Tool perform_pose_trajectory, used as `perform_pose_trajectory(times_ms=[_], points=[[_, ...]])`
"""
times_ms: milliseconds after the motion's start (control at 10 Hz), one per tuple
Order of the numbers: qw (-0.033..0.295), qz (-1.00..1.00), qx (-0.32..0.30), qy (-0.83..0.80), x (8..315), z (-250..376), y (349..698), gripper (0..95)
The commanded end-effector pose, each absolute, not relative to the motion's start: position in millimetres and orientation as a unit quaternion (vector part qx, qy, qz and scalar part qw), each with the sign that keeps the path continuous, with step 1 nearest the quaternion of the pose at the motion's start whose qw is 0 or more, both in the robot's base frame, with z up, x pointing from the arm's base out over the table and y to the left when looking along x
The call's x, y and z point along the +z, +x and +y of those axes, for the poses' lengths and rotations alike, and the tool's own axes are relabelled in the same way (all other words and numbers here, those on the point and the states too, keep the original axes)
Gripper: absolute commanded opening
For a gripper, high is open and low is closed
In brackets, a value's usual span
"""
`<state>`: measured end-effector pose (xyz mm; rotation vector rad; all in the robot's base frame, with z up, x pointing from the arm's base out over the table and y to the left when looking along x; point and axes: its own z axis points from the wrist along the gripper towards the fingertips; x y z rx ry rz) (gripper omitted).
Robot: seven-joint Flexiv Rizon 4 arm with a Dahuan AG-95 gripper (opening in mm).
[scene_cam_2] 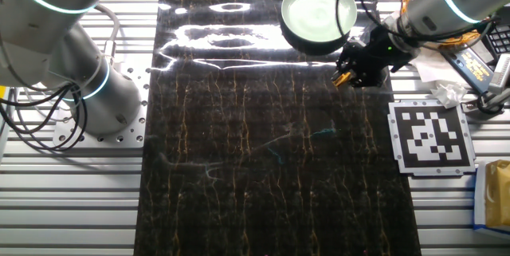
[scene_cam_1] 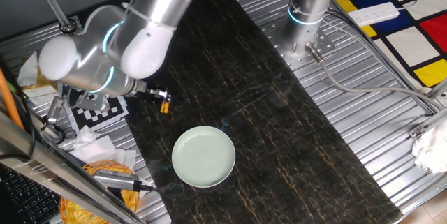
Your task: Use a clamp
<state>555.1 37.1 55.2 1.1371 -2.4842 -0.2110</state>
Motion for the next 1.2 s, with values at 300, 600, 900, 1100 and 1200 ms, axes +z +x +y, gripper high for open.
perform_pose_trajectory(times_ms=[300,600,900,1100,1200], points=[[0.188,-0.891,-0.073,0.407,54.7,37.9,558.3,0.0],[0.188,-0.889,-0.072,0.412,54.7,37.9,558.3,0.0],[0.197,-0.885,-0.078,0.415,54.7,37.9,558.3,0.0],[0.208,-0.883,-0.088,0.412,56.8,40.7,555.5,0.0],[0.214,-0.883,-0.091,0.407,59.6,46.0,549.9,0.0]])
